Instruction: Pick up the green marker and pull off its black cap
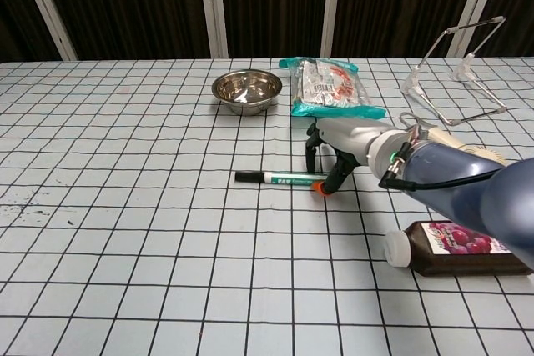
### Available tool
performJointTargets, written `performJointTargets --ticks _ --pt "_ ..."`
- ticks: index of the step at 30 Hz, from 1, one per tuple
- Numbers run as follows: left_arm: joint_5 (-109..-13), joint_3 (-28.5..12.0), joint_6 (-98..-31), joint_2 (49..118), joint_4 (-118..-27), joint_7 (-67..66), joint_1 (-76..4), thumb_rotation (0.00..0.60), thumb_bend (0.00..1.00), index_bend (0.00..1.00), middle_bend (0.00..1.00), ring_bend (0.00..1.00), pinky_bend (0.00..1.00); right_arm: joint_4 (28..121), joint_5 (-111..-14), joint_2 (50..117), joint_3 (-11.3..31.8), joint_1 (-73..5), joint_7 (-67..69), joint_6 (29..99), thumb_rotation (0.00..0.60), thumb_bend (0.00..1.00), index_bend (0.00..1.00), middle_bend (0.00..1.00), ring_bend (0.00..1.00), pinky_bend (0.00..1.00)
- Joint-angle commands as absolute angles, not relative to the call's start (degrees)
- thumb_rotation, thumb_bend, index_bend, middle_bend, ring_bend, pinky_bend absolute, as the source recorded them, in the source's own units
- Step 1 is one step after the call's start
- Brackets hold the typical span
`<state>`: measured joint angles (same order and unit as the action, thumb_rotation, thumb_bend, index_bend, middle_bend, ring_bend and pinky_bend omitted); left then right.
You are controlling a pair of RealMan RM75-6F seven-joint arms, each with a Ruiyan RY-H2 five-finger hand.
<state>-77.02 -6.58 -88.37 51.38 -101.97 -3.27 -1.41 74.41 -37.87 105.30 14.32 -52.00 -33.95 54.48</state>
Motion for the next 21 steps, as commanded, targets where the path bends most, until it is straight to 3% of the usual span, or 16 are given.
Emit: performJointTargets --ticks 1,9,17,21 --pt "-77.3 -5.7 -88.6 53.6 -100.0 -3.2 -0.9 0.6 0.33 0.1 0.0 0.0 0.0 74.5 -38.2 105.3 14.2 -51.8 -33.4 54.2 0.6 0.39 0.51 0.08 0.14 0.19" --pt "-77.6 -6.1 -89.4 54.5 -99.0 -3.4 -0.9 0.6 0.33 0.1 0.0 0.0 0.0 73.5 -39.1 106.0 14.2 -51.9 -32.7 53.4 0.6 0.39 0.54 0.08 0.14 0.19" --pt "-77.4 -6.5 -89.3 54.6 -98.6 -2.6 -1.0 0.6 0.33 0.1 0.0 0.0 0.0 72.8 -40.8 106.6 14.6 -51.9 -31.8 54.3 0.6 0.48 0.7 0.08 0.18 0.19" --pt "-77.5 -6.6 -89.1 54.7 -98.2 -2.1 -1.1 0.6 0.33 0.1 0.0 0.0 0.0 73.6 -42.1 106.1 14.8 -51.1 -30.4 55.0 0.6 0.5 0.73 0.08 0.18 0.19"
